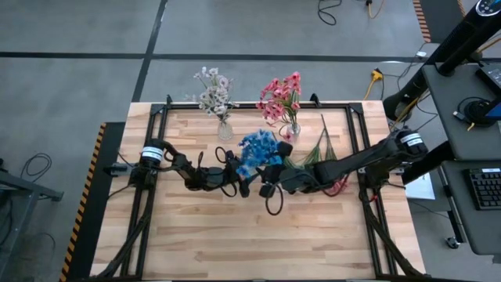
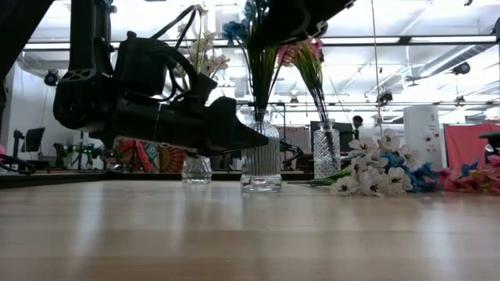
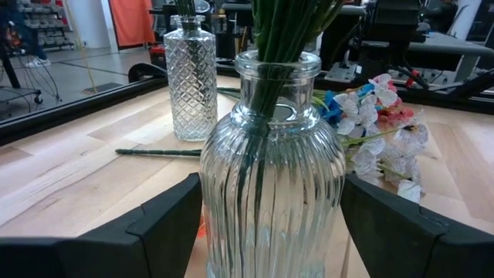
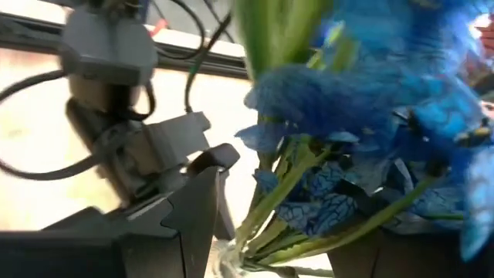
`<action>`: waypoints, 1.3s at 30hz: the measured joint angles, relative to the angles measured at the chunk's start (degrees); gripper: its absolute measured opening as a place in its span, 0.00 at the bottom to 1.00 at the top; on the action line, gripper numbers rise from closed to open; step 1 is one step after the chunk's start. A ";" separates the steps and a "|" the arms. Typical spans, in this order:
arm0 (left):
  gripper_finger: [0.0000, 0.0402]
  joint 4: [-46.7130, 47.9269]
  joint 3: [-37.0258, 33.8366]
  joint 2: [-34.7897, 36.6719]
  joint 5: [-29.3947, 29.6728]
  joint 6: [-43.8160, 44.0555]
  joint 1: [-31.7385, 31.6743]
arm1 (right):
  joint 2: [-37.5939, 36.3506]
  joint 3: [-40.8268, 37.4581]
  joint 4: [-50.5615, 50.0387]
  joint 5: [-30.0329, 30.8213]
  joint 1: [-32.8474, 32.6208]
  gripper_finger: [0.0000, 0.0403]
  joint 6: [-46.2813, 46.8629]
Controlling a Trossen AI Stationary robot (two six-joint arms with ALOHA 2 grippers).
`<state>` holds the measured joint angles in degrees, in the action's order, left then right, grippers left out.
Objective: Sort flowers into vase by color
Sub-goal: Put the left blue flowers into the middle transparent vase
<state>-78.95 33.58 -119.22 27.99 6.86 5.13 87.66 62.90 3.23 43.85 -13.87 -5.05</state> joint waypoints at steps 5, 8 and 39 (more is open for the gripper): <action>0.70 0.18 0.00 0.00 0.00 -0.12 0.00 | 0.32 0.09 0.04 2.30 0.02 0.44 0.48; 0.70 0.30 0.00 0.02 -0.02 -0.12 0.00 | 0.01 -0.24 0.01 2.60 0.16 0.39 1.21; 0.70 0.54 0.00 0.04 -0.04 -0.36 0.00 | -0.24 -0.22 -2.98 -3.82 3.03 0.03 4.47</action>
<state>-78.41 33.58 -119.17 27.94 6.50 5.13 87.42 62.67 0.24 40.03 -10.84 -0.58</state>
